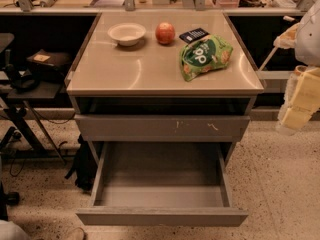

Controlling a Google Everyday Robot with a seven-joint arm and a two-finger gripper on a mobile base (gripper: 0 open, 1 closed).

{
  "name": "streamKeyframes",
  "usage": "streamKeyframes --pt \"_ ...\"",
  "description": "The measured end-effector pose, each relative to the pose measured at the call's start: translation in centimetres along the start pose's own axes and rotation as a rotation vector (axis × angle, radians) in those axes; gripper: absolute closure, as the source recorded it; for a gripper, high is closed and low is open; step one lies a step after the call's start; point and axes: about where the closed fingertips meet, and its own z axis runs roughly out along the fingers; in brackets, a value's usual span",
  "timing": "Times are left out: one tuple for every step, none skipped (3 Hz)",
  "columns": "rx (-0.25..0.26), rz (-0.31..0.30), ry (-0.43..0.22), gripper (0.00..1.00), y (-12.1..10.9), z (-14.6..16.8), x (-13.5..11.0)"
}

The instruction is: Place green rice chip bag into middle drawer

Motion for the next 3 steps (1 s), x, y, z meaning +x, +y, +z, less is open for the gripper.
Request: streamKeyframes --pt "0.000 0.000 0.000 0.00 0.0 0.0 0.0" --pt "-0.019 -0.091 0.034 0.00 0.8 0.8 -1.6" --pt "-0.092 -0.311 0.101 0.00 4.0 3.5 -7.3"
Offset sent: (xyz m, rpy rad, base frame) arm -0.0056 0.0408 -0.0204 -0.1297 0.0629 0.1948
